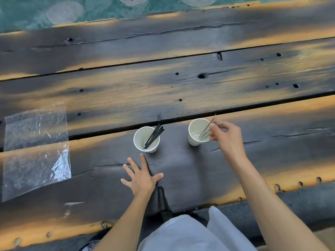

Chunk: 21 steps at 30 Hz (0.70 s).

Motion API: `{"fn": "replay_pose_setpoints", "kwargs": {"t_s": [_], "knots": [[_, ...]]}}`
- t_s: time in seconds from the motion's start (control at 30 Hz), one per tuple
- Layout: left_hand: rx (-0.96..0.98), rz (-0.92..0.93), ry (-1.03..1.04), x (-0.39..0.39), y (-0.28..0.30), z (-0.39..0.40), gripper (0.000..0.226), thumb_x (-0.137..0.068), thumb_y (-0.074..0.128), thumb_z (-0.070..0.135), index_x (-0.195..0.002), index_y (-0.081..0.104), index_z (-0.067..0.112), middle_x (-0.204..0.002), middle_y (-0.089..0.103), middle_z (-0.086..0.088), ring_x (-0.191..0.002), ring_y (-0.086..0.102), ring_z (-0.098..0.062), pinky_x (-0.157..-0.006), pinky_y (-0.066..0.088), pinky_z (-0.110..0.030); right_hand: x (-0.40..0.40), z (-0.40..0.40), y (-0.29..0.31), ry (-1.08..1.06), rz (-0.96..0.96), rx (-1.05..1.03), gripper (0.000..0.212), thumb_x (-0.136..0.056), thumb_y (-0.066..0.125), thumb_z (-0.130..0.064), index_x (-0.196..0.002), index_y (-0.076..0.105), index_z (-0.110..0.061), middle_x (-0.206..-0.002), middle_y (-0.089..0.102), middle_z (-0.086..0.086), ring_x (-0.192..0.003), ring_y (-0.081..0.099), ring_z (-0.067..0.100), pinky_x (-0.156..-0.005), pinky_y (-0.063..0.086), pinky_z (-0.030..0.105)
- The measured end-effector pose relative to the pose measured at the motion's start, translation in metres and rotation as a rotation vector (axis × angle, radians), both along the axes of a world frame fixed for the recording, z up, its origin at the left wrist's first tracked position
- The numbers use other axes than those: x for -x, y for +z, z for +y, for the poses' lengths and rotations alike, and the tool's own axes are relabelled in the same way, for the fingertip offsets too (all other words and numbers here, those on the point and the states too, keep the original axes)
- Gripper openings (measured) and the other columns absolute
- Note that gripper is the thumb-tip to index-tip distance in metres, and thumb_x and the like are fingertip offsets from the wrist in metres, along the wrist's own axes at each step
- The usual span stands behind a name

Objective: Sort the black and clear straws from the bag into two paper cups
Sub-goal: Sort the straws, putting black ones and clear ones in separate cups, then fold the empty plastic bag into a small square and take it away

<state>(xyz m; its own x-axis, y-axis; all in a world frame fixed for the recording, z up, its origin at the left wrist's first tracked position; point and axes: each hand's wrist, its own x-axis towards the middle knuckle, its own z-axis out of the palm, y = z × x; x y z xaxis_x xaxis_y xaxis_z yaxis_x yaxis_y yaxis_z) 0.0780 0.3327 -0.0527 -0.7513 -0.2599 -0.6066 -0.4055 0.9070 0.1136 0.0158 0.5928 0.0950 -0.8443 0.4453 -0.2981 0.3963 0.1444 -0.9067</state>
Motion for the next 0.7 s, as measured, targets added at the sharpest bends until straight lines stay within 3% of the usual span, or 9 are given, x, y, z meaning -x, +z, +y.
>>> {"fn": "replay_pose_setpoints", "kwargs": {"t_s": [0.03, 0.1, 0.17, 0.27, 0.33, 0.37, 0.47, 0.57, 0.7], "knots": [[-0.003, -0.002, 0.000, 0.000, 0.000, 0.000, 0.115, -0.075, 0.061, 0.076, -0.157, -0.011, 0.037, -0.164, -0.028, -0.011, -0.150, -0.023, -0.039, -0.112, 0.010, -0.072, 0.000, 0.001, 0.003, 0.005, 0.008, -0.016, 0.009, -0.093, 0.064, -0.012, -0.091, 0.071, -0.008, -0.096, 0.063, 0.017, -0.063, 0.061, 0.015, -0.058, 0.053, 0.017], [-0.013, -0.006, 0.001, 0.001, 0.000, -0.001, 0.116, -0.075, 0.061, 0.076, -0.157, -0.011, 0.037, -0.164, -0.028, -0.011, -0.150, -0.023, -0.039, -0.112, 0.011, -0.072, -0.001, -0.001, 0.010, -0.003, 0.032, -0.084, 0.025, -0.093, 0.065, -0.013, -0.115, 0.068, -0.002, -0.116, 0.056, 0.021, -0.073, 0.066, 0.026, -0.058, 0.054, 0.015], [-0.040, -0.028, -0.007, 0.002, 0.003, -0.003, 0.115, -0.074, 0.061, 0.076, -0.156, -0.011, 0.038, -0.163, -0.029, -0.010, -0.150, -0.024, -0.038, -0.113, 0.010, -0.071, -0.003, -0.011, 0.019, 0.014, 0.089, -0.155, 0.032, -0.094, 0.064, -0.012, -0.125, 0.064, -0.006, -0.121, 0.051, 0.020, -0.080, 0.068, 0.035, -0.060, 0.053, 0.015], [-0.165, -0.014, 0.006, 0.005, 0.011, -0.017, 0.109, -0.074, 0.062, 0.074, -0.157, 0.003, 0.039, -0.167, -0.018, -0.006, -0.152, -0.016, -0.033, -0.117, 0.010, -0.061, -0.009, -0.044, 0.033, 0.064, 0.188, -0.148, 0.026, -0.095, 0.060, -0.013, -0.121, 0.066, -0.011, -0.120, 0.055, 0.012, -0.082, 0.070, 0.031, -0.066, 0.056, 0.024], [-0.267, 0.083, 0.092, 0.007, 0.020, -0.037, 0.098, -0.076, 0.067, 0.066, -0.156, 0.019, 0.036, -0.168, -0.002, -0.003, -0.153, -0.002, -0.030, -0.117, 0.016, -0.055, -0.010, -0.072, 0.039, 0.111, 0.202, -0.131, 0.021, -0.095, 0.057, -0.014, -0.114, 0.066, -0.017, -0.108, 0.062, 0.009, -0.077, 0.070, 0.020, -0.071, 0.057, 0.038], [-0.290, 0.158, 0.163, 0.007, 0.024, -0.055, 0.091, -0.079, 0.069, 0.060, -0.155, 0.026, 0.034, -0.168, 0.005, -0.003, -0.152, 0.004, -0.029, -0.116, 0.018, -0.054, -0.009, -0.090, 0.039, 0.142, 0.190, -0.102, 0.020, -0.096, 0.056, -0.012, -0.112, 0.066, -0.018, -0.100, 0.064, 0.009, -0.072, 0.068, 0.012, -0.069, 0.054, 0.039], [-0.210, 0.357, 0.332, 0.004, 0.028, -0.126, 0.078, -0.085, 0.071, 0.047, -0.152, 0.037, 0.026, -0.166, 0.018, -0.005, -0.151, 0.013, -0.029, -0.115, 0.022, -0.055, -0.010, -0.148, 0.039, 0.234, 0.128, 0.009, 0.018, -0.097, 0.054, -0.006, -0.105, 0.067, -0.016, -0.084, 0.067, 0.001, -0.062, 0.062, 0.003, -0.062, 0.051, 0.028], [-0.057, 0.408, 0.407, -0.006, 0.023, -0.206, 0.078, -0.087, 0.071, 0.043, -0.152, 0.037, 0.019, -0.164, 0.022, -0.013, -0.151, 0.017, -0.033, -0.114, 0.025, -0.056, -0.020, -0.209, 0.029, 0.367, 0.049, 0.084, 0.018, -0.095, 0.054, -0.002, -0.100, 0.068, -0.013, -0.076, 0.065, 0.004, -0.061, 0.058, 0.009, -0.059, 0.046, 0.013], [0.063, 0.370, 0.362, -0.017, 0.013, -0.293, 0.073, -0.092, 0.064, 0.046, -0.153, 0.034, 0.018, -0.166, 0.016, -0.016, -0.152, 0.011, -0.036, -0.118, 0.021, -0.056, -0.028, -0.275, -0.005, 0.577, -0.112, 0.055, 0.016, -0.095, 0.055, -0.006, -0.102, 0.068, -0.014, -0.078, 0.064, 0.002, -0.070, 0.064, 0.021, -0.064, 0.052, 0.022]]}}
